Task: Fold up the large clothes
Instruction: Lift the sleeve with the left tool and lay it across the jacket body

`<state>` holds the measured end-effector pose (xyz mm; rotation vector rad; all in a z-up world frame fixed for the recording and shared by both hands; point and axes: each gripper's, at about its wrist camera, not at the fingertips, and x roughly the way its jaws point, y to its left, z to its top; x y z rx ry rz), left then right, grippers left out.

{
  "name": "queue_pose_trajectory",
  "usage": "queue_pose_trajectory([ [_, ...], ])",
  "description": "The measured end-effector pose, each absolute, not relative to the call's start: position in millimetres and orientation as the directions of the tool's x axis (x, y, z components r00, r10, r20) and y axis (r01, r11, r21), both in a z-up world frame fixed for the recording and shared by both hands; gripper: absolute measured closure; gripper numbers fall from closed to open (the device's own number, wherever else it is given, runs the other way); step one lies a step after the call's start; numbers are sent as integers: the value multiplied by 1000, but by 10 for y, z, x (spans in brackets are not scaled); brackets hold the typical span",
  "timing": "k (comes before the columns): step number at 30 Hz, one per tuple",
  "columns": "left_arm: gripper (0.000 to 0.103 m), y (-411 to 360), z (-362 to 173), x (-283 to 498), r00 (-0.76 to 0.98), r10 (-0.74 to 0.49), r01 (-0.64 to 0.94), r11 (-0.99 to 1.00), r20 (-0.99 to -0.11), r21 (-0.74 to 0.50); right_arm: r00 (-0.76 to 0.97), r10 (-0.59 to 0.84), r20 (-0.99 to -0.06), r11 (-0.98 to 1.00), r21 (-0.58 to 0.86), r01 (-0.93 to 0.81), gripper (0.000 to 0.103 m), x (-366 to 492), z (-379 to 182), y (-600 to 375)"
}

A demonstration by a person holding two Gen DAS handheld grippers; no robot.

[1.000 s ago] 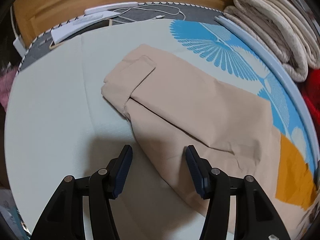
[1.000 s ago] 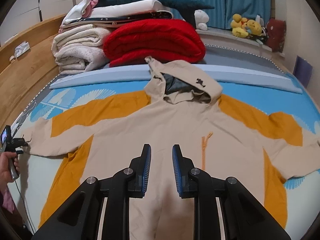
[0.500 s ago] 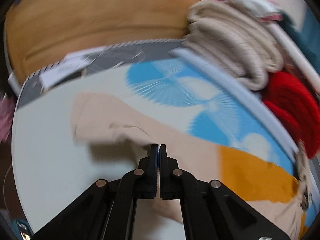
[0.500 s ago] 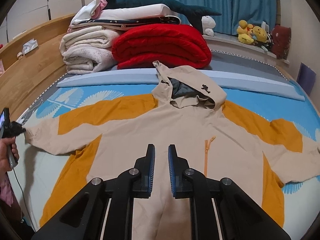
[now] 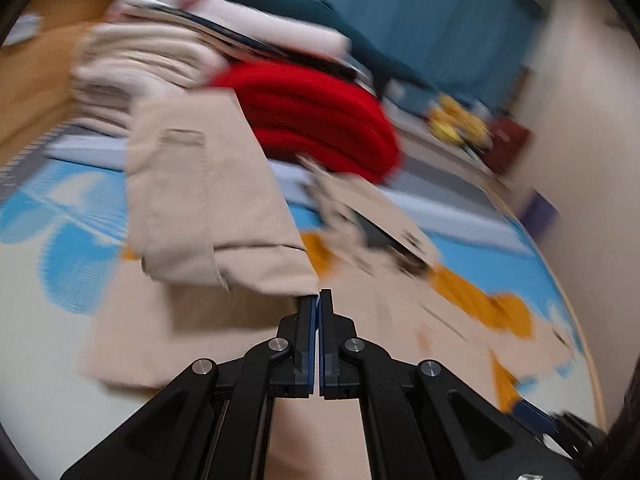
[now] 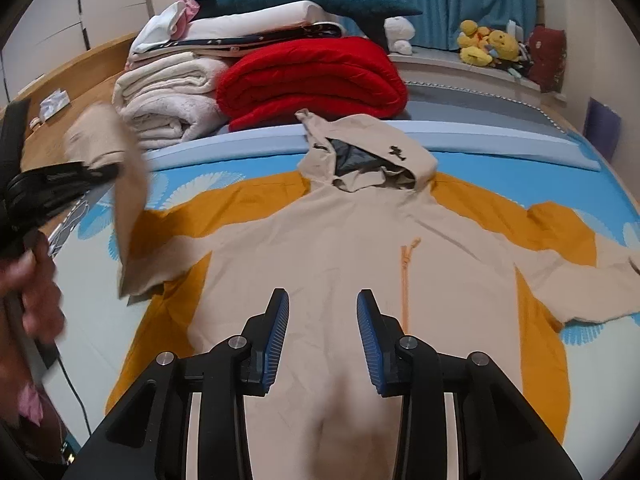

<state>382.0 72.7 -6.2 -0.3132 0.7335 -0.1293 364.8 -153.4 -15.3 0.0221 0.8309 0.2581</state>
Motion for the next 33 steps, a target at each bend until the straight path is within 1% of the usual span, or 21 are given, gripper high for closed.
queue_pose_trajectory([
  [2,103,442,-306,3934,656,-308,53,929,-689,-365,647,222,-730,973,126,-192,82,3647,-155,-1591],
  [4,102,356,-518,4049,563,-366,43,908,-741,-416,643,214,-735,977,148,-156,82,3661,-169,-1679],
  [7,102,468,-554,4053,523,-389,0,889,-758,-457,628,217,-747,976,187,-114,81,3738,-197,-1807],
  [9,100,613,-369,3975,547,-342,-14,908,-764,-418,619,223,-753,973,208,-98,80,3816,-212,-1871],
  [12,99,714,-190,3847,554,-190,-110,948,-811,-298,599,242,-763,966,245,-77,76,3943,-246,-1939],
  [14,99,820,-138,3726,533,-114,-183,952,-838,-246,592,258,-764,960,272,-68,74,3992,-287,-1954],
  [15,98,858,-135,3662,526,-104,-199,950,-844,-241,587,271,-763,956,285,-71,71,4015,-317,-1939],
  [16,96,861,-146,3606,527,-101,-199,950,-844,-239,579,284,-764,952,294,-79,70,4035,-355,-1907],
  [17,90,847,-178,3567,536,-95,-190,955,-839,-229,571,295,-766,950,299,-89,67,4047,-404,-1867],
  [18,87,798,-249,3526,543,-84,-183,959,-835,-215,560,300,-772,950,298,-98,62,4063,-452,-1826],
  [19,84,757,-333,3513,541,-53,-172,970,-839,-171,546,301,-782,950,296,-100,60,4086,-505,-1790],
  [20,84,690,-434,3577,513,-15,-169,979,-858,-118,527,305,-793,949,303,-93,58,4114,-588,-1769],
  [22,84,634,-507,3662,481,32,-174,983,-876,-59,491,321,-810,941,333,-65,57,4156,-758,-1770],
  [24,84,578,-493,3750,502,11,-164,983,-865,-82,454,329,-828,934,356,-29,57,4199,-939,-1783],
  [29,84,384,-432,3843,532,12,-100,994,-847,-48,363,360,-859,914,403,47,57,4315,-1325,-1767],
  [33,84,344,-415,3879,536,-8,-67,996,-844,-52,315,356,-880,917,394,65,57,4371,-1523,-1708],
])
